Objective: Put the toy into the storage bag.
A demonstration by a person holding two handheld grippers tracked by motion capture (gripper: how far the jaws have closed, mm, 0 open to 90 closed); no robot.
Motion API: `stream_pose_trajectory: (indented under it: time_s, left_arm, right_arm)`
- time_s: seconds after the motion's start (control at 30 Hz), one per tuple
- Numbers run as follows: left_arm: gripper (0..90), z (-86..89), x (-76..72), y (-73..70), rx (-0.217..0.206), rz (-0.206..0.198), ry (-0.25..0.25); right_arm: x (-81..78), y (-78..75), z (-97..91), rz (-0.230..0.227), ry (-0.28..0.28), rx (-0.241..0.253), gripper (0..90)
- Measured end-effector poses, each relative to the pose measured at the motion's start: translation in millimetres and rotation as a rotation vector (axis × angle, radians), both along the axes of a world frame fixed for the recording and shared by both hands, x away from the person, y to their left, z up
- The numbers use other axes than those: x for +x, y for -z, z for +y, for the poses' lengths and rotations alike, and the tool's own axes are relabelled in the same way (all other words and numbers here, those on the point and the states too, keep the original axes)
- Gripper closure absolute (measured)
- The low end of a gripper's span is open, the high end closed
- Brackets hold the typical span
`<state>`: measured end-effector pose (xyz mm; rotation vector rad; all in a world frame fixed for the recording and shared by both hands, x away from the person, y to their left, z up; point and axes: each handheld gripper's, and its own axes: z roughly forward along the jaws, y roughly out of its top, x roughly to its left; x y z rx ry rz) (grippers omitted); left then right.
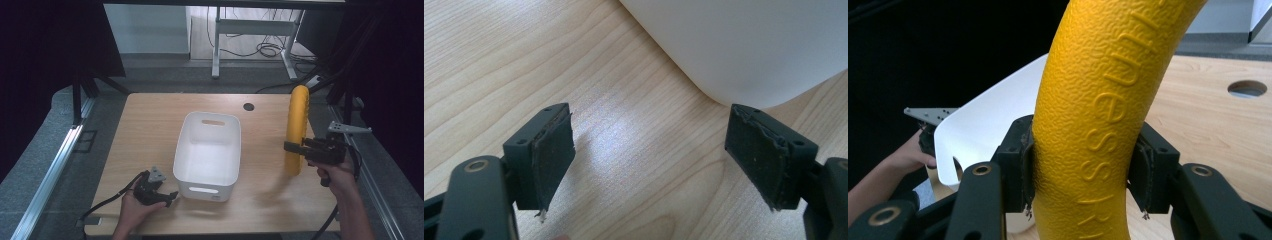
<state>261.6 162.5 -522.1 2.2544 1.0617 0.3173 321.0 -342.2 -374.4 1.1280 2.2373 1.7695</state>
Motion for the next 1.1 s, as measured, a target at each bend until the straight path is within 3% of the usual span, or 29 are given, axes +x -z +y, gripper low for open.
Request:
stream_pose_trajectory:
  time_s: [0.67,0.87,1.1]
  left_arm:
    - [19.6,-0.6,0.4,1.1,0.003,0.004,0.003]
    - [19.6,-0.2,0.3,0.6,0.003,0.002,0.003]
    - [19.6,-0.2,0.3,0.7,0.005,0.005,0.004]
  right_arm:
    - [-4.0,-0.1,28.0,-0.102,0.114,0.117,50.7]
    - [-4.7,1.7,38.7,-0.119,0.146,0.121,50.6]
    - [-11.1,3.0,55.8,-0.18,0.207,0.1,50.5]
